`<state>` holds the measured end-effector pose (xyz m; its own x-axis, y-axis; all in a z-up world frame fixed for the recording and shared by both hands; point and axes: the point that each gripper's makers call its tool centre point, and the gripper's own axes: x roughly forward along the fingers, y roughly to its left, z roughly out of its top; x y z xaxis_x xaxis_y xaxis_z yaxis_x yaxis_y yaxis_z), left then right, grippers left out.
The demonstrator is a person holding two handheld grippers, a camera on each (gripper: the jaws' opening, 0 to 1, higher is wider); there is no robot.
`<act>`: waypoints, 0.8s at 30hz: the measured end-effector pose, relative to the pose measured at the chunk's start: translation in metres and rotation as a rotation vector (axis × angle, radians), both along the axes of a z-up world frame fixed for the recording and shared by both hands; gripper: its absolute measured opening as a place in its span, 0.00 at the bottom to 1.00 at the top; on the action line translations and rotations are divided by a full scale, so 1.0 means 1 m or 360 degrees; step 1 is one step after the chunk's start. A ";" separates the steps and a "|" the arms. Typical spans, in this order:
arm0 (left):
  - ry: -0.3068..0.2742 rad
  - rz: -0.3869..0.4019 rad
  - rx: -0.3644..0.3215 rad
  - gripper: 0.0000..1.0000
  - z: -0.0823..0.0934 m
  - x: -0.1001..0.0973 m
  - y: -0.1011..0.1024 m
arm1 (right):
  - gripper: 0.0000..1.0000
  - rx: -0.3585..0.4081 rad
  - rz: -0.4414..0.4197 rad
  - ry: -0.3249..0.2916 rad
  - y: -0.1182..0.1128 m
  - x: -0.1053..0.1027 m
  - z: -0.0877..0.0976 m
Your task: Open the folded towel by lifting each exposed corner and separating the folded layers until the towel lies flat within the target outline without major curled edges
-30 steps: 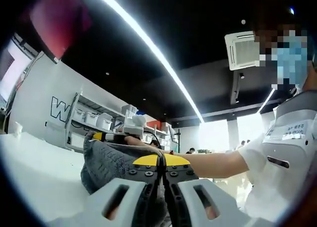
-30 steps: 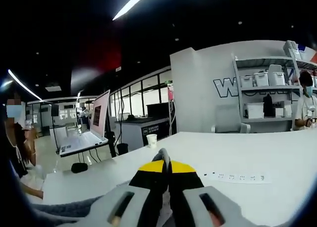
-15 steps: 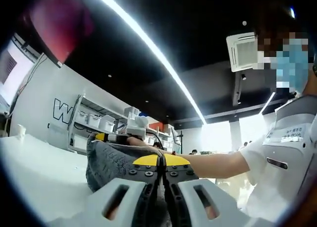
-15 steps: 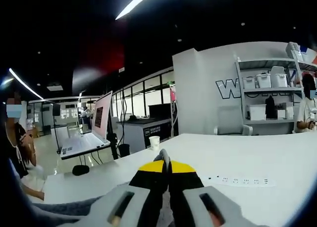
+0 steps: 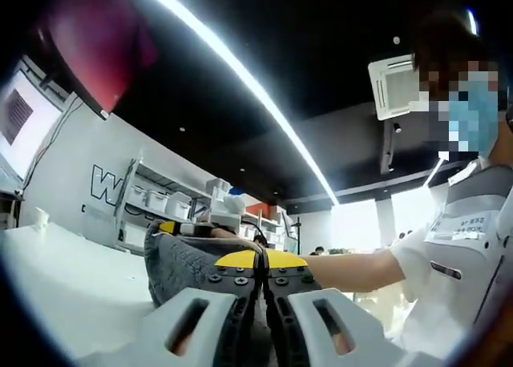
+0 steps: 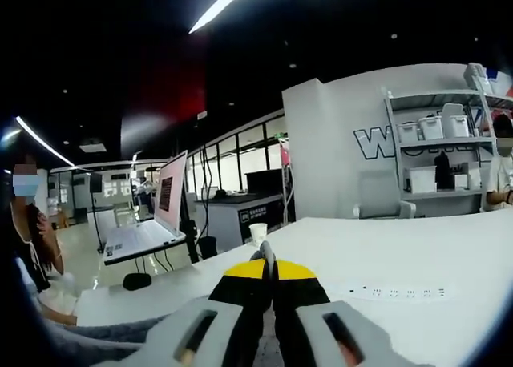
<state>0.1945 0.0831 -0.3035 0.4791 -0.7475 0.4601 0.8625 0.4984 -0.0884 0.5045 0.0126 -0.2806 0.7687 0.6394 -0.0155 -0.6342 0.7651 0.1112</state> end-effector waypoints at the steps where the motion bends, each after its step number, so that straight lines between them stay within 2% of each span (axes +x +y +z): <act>1: -0.0002 0.0009 -0.0003 0.00 0.001 0.000 0.002 | 0.00 0.0017 0.0000 0.0010 0.000 0.001 0.000; 13: -0.0027 0.0048 0.0039 0.00 0.005 0.001 0.013 | 0.00 0.0021 0.0013 0.0001 0.009 -0.001 0.001; 15: -0.0045 0.0066 0.0083 0.00 0.002 0.002 0.014 | 0.00 -0.0001 0.0019 -0.0003 0.013 -0.002 -0.001; 17: -0.0031 0.0066 0.0078 0.00 0.002 0.002 0.015 | 0.00 -0.0034 0.0012 -0.0010 0.013 -0.002 -0.003; 24: -0.0043 0.0144 0.0122 0.00 -0.005 0.006 0.028 | 0.00 -0.0020 0.0033 0.0012 0.020 0.002 -0.008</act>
<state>0.2001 0.1112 -0.3082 0.5343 -0.7353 0.4169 0.8153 0.5785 -0.0246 0.5066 0.0327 -0.2882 0.7552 0.6549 -0.0290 -0.6491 0.7532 0.1066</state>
